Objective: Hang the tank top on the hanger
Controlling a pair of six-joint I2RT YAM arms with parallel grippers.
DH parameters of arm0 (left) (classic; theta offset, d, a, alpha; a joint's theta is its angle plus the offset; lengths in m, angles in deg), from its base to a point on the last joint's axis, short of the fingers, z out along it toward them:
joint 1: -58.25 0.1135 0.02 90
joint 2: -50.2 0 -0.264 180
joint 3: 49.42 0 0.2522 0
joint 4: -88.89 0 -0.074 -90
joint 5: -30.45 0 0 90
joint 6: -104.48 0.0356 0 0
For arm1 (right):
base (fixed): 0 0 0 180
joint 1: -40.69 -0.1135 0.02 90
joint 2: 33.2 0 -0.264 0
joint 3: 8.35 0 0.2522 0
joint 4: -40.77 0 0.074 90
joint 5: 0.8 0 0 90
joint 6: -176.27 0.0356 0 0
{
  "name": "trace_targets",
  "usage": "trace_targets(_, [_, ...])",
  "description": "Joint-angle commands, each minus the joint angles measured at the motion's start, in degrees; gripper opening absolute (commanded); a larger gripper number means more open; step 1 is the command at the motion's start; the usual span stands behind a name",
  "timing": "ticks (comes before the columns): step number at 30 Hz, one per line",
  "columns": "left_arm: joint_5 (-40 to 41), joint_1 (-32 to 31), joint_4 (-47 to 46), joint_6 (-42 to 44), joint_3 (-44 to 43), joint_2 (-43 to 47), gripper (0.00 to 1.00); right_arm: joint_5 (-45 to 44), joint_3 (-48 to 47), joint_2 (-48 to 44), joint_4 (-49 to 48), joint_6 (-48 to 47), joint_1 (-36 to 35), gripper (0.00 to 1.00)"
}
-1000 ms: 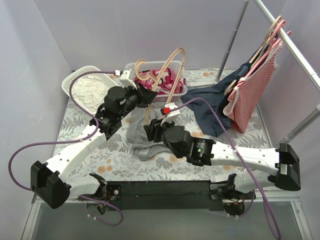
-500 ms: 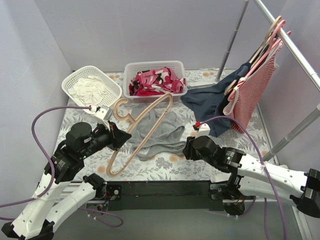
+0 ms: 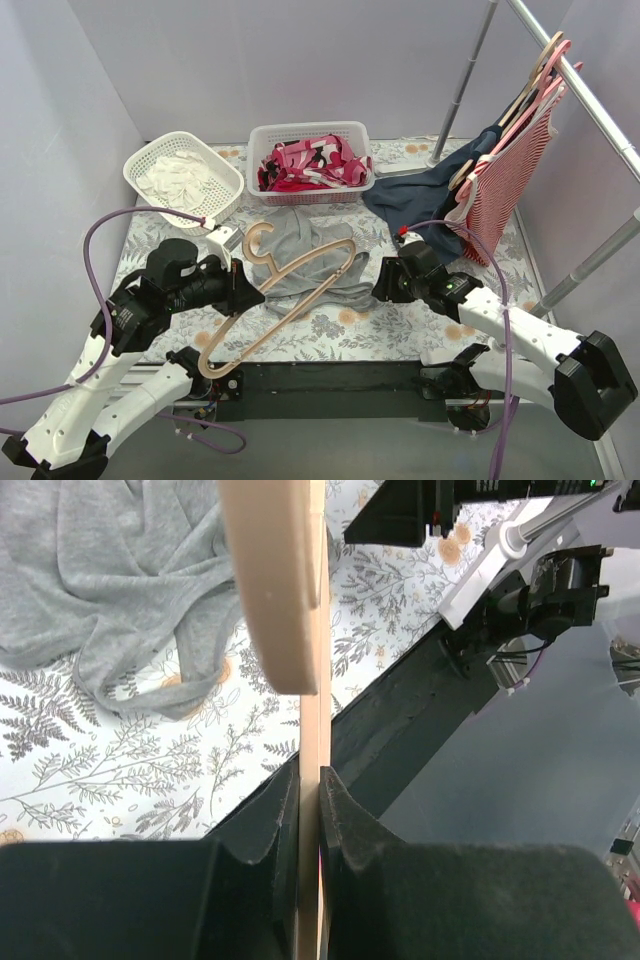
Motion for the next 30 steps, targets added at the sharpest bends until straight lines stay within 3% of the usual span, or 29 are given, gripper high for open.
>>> trace_targets(1, [-0.9,-0.5,1.9,-0.3,0.1,0.3,0.0,4.3,-2.4,3.2,-4.8,-2.3,1.5,0.49])
trace_targets(16, [0.7,-4.2,0.4,-0.8,1.8,-6.8,0.0,-1.3,-1.1,7.6,-12.0,-1.0,1.4,0.47])
trace_targets(21, [2.1,-5.9,-1.1,-1.1,2.7,-8.6,0.0,-1.3,-0.8,8.2,-12.3,-1.7,1.1,0.39])
trace_targets(30, [4.3,-9.4,-2.3,-1.3,3.0,-12.2,0.0,-2.4,0.0,10.0,-13.2,-2.1,-0.4,0.37])
